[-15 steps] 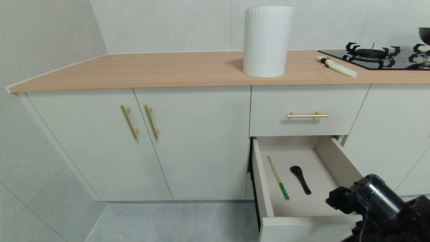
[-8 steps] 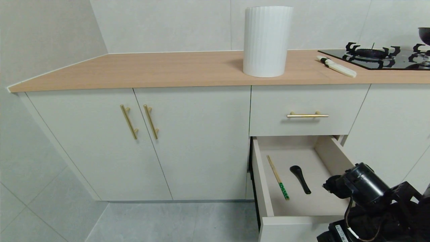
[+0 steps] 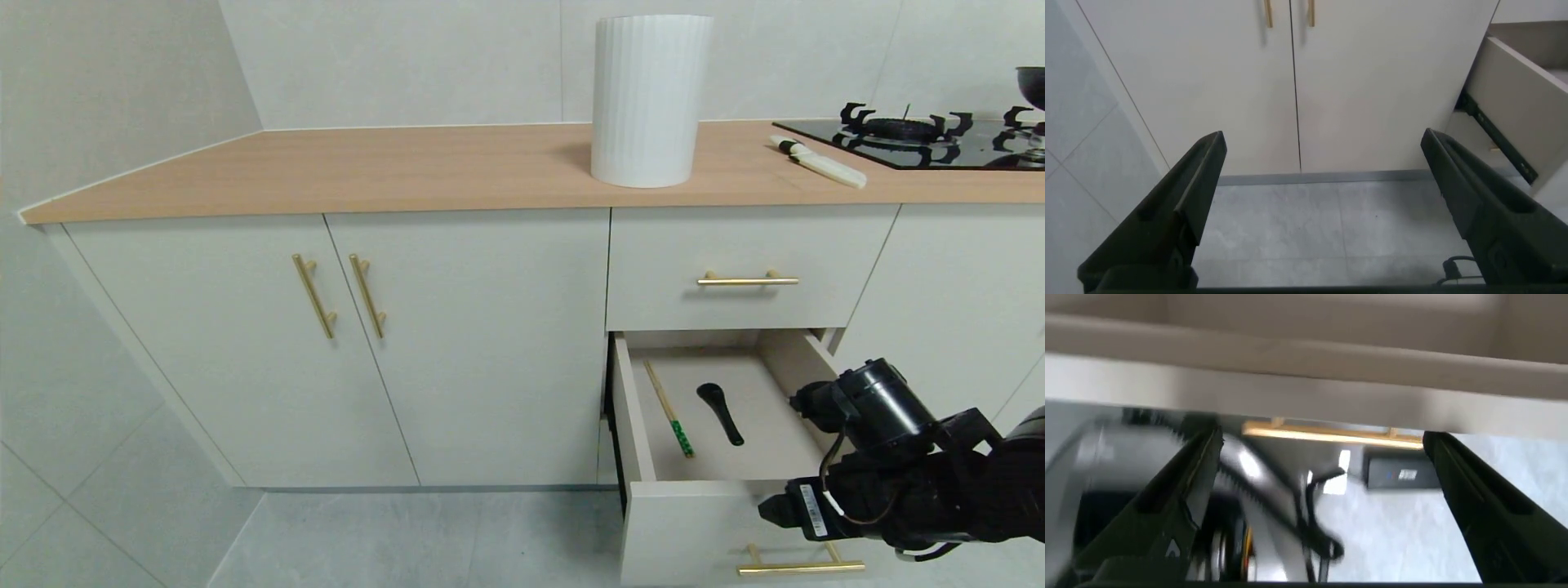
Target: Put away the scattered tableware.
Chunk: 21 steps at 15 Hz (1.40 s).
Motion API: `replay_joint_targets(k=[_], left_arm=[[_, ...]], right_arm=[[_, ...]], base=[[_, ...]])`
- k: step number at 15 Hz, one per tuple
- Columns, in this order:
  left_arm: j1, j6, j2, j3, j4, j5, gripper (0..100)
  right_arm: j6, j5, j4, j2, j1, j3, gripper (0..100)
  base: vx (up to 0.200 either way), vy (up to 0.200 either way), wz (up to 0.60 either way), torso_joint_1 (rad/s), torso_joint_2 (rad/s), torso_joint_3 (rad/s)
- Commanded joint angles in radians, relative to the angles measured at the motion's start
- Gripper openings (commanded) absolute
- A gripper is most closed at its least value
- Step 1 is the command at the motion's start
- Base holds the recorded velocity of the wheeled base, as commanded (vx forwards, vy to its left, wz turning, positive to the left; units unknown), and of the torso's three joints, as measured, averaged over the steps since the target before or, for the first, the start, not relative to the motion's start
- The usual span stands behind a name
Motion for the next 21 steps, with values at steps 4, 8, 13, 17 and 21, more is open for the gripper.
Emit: replay_joint_targets(k=[4,8,13,17,21], left_arm=[[0.0,0.0,0.002,0.0,0.0,0.0,100],[0.0,0.0,0.0,0.0,0.0,0.0,100],[0.0,0.0,0.002,0.0,0.0,0.0,100],[0.0,0.0,0.002,0.0,0.0,0.0,100],[0.0,0.0,0.002,0.0,0.0,0.0,100]], right_arm=[[-0.001,-0.016,-0.118,0.096,-0.055,0.004,100],[-0.011,-0.018,-0.24,0.154,-0.067,-0.003,100],[-0.065,-0.018,-0.281,0.246,-0.067,-0.137,100],[-0.071,-0.016,-0.283,0.336,-0.08,-0.281,100],[-0.074,-0.018,-0.382,0.441,-0.126,-0.328,100]], base=[[0.0,0.0,0.0,0.0,0.0,0.0],[0.0,0.0,0.0,0.0,0.0,0.0],[0.0,0.0,0.0,0.0,0.0,0.0],[0.0,0.0,0.0,0.0,0.0,0.0],[0.0,0.0,0.0,0.0,0.0,0.0]])
